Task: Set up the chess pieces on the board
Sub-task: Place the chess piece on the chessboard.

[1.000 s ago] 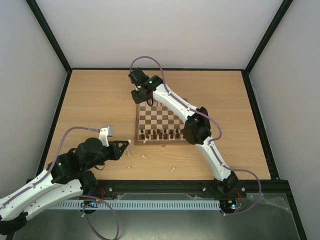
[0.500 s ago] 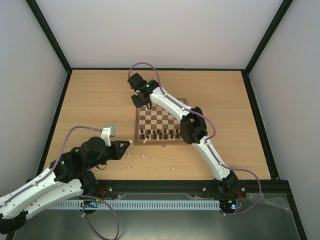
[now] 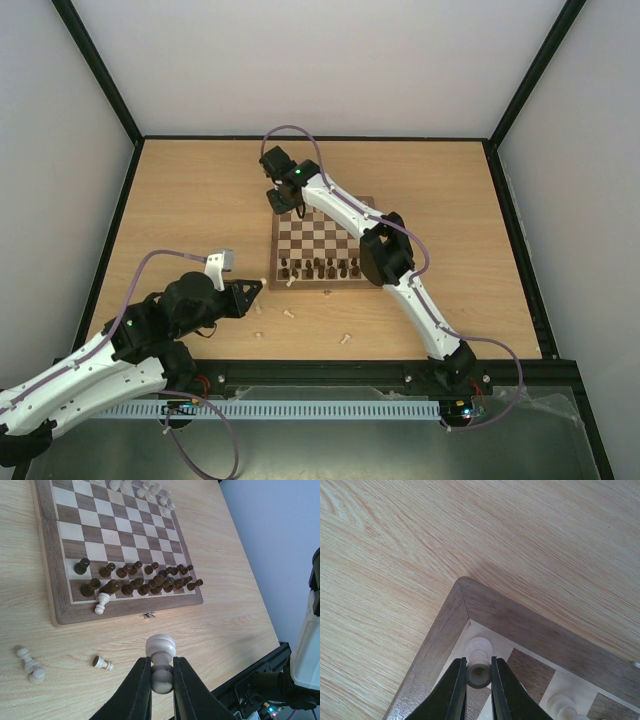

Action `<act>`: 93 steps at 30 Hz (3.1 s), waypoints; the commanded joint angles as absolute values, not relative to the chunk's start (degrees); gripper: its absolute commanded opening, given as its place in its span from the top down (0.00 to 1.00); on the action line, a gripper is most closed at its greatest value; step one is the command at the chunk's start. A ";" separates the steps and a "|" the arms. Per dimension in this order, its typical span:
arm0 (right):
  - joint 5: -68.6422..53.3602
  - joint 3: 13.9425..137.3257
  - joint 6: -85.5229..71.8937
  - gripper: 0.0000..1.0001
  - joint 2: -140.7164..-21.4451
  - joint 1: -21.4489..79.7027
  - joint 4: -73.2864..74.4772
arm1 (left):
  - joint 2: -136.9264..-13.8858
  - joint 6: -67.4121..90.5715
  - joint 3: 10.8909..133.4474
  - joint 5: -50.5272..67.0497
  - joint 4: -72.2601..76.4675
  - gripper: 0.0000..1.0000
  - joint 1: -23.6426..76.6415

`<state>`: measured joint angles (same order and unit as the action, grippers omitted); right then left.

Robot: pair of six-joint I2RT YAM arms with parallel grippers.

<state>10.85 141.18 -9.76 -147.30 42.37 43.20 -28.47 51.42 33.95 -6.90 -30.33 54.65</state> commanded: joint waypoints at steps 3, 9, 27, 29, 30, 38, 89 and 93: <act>11.22 142.51 -9.22 0.84 -148.37 42.08 43.80 | -28.87 50.45 33.50 -6.68 -29.09 0.96 54.32; 10.53 142.51 -9.32 0.78 -148.10 42.03 43.60 | -28.91 50.32 33.34 -6.77 -28.93 0.95 54.32; 9.36 135.52 -11.95 0.54 -130.84 42.07 37.57 | -36.47 49.72 36.18 -8.64 -28.92 0.96 54.14; 10.27 128.84 -12.72 0.52 -124.04 42.02 35.85 | -39.00 49.17 37.80 -9.29 -29.17 0.95 53.88; 10.44 125.02 -13.13 0.52 -119.90 42.07 34.85 | -40.53 48.81 39.17 -9.64 -29.41 0.95 53.66; 13.59 90.66 -18.17 0.45 -88.59 41.89 26.44 | -60.12 42.35 51.92 -5.93 -31.99 0.94 45.81; 3.99 53.38 -23.66 0.36 -45.94 41.62 30.69 | -136.37 26.46 125.78 -2.38 -71.87 0.95 27.34; 3.91 53.26 -23.65 0.35 -46.23 41.57 30.59 | -137.48 26.21 126.84 -2.19 -71.81 0.95 27.33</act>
<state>4.23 54.08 -24.45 -46.35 41.85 30.09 -135.87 27.11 124.36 -2.87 -70.02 27.64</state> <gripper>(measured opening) 0.644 0.120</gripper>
